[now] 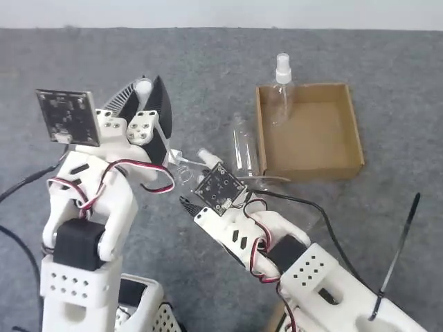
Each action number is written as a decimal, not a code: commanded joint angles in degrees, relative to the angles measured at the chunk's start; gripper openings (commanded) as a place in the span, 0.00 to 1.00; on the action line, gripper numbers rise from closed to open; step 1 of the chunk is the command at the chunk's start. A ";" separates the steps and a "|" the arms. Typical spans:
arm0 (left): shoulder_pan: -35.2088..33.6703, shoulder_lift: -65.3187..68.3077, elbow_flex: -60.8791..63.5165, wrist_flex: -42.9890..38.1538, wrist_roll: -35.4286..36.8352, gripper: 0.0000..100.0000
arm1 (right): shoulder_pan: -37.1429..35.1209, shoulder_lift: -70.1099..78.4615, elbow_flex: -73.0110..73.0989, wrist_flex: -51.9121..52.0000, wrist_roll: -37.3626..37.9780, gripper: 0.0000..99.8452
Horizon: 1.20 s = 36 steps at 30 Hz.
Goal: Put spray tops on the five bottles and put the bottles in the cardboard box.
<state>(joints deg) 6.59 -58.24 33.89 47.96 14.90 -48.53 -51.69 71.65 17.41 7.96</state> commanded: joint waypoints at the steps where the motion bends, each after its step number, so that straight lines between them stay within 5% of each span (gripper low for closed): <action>1: -0.09 -1.14 -1.36 -0.44 -0.18 0.01 | 0.13 -2.07 -0.44 -1.27 -0.53 0.01; 26: -3.78 -1.14 -9.54 2.90 -0.53 0.01 | 0.13 -2.07 -0.35 -1.27 -0.53 0.01; 36: -3.25 -1.14 -3.74 2.81 0.00 0.01 | 0.13 -2.07 -0.35 -1.27 -0.53 0.01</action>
<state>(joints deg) 2.99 -58.24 28.97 51.38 14.81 -48.53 -51.69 71.65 17.41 7.96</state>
